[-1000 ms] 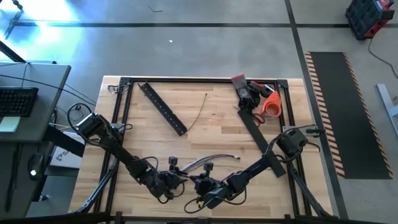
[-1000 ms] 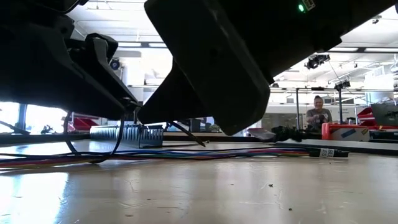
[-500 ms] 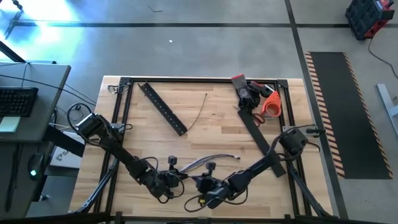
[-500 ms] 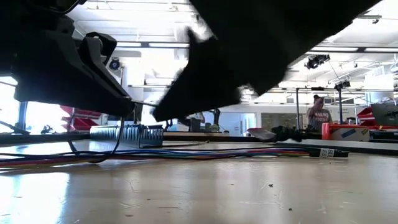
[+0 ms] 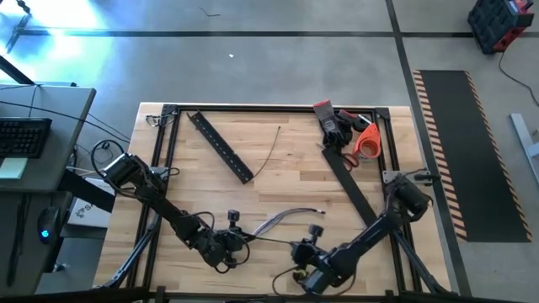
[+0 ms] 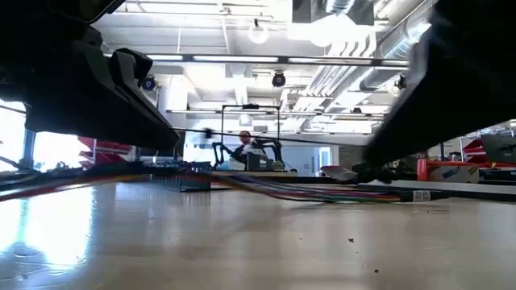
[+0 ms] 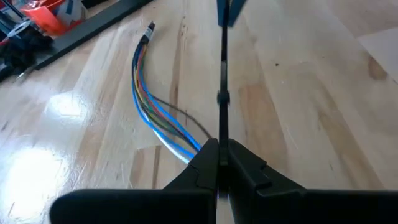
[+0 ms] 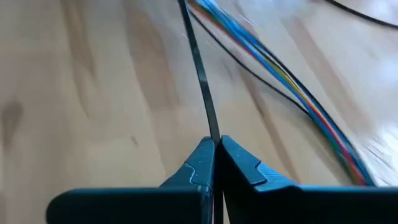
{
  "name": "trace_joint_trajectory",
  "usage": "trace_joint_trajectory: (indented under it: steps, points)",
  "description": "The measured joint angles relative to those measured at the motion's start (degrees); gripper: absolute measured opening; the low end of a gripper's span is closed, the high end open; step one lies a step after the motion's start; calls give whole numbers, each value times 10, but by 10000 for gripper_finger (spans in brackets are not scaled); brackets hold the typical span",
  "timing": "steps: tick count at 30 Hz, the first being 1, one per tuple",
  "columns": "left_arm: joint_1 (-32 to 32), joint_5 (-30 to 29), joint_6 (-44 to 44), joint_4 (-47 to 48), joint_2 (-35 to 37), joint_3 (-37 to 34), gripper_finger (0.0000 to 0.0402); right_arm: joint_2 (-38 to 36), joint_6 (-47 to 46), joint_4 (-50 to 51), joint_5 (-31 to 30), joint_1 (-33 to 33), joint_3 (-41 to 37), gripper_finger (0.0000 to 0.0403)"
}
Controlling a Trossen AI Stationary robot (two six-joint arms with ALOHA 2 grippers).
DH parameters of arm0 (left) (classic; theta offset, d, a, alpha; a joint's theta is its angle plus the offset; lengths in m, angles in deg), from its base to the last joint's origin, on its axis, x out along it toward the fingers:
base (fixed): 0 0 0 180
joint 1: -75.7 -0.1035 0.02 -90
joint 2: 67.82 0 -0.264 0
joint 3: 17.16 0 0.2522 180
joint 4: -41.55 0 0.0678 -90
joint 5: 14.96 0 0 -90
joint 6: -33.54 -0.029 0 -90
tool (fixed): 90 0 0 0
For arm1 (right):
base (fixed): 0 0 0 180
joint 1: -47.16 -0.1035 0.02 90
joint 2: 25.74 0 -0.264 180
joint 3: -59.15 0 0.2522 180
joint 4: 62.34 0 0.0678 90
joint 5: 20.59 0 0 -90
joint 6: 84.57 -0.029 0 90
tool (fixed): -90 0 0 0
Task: Ziptie cables
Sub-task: Wrap the cable wires with the black zip tie
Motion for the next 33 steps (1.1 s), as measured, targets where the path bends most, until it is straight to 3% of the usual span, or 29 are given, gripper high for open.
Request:
trace_joint_trajectory:
  steps: [6,11,18,24,29,33]
  points:
    - [-2,10,-3,6,1,-4,0,-32,-38,95,16,-20,-4,2]
    - [-6,9,4,-19,1,-2,12,-41,21,46,11,0,-3,3]
    - [-17,40,12,-24,-5,-2,91,-34,170,-133,2,38,-4,8]
    - [-18,44,17,-22,-8,-3,130,0,322,-302,23,71,-3,79]
    - [-18,40,12,-31,-8,-3,135,36,344,-349,39,96,-4,130]
    - [-18,44,7,-42,-8,-2,135,51,313,-358,19,108,-3,130]
